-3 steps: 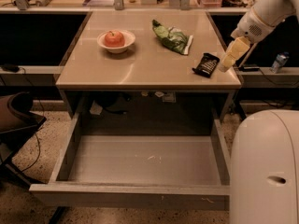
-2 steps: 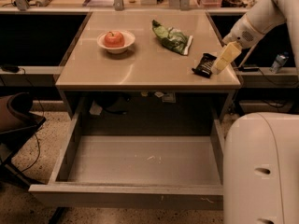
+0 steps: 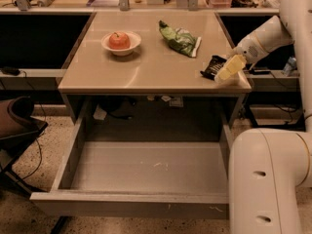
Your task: Place rxbar chocolate into top drawer
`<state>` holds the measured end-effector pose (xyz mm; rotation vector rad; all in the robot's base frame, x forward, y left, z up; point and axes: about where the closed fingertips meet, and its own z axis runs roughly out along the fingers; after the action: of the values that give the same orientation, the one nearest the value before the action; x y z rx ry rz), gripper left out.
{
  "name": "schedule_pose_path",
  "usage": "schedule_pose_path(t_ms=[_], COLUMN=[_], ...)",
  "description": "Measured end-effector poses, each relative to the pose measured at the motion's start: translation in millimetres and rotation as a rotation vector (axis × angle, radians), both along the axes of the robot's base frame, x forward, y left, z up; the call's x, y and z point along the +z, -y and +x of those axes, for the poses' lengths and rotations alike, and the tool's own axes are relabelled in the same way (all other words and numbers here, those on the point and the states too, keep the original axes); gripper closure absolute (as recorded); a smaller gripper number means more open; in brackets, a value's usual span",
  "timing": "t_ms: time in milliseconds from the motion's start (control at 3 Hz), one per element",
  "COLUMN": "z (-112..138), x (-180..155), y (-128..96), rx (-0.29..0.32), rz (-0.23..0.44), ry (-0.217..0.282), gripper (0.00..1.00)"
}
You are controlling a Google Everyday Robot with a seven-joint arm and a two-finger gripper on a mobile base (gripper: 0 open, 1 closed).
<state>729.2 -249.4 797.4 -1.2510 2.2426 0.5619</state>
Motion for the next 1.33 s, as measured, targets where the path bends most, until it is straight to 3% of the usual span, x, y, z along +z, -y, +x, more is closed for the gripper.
schedule_pose_path(t_ms=[1000, 1333], z=[6, 20], x=[1, 17], y=[-7, -4], rx=[0.011, 0.053], rz=[0.032, -0.050], ry=[0.024, 0.140], gripper=[0.00, 0.00])
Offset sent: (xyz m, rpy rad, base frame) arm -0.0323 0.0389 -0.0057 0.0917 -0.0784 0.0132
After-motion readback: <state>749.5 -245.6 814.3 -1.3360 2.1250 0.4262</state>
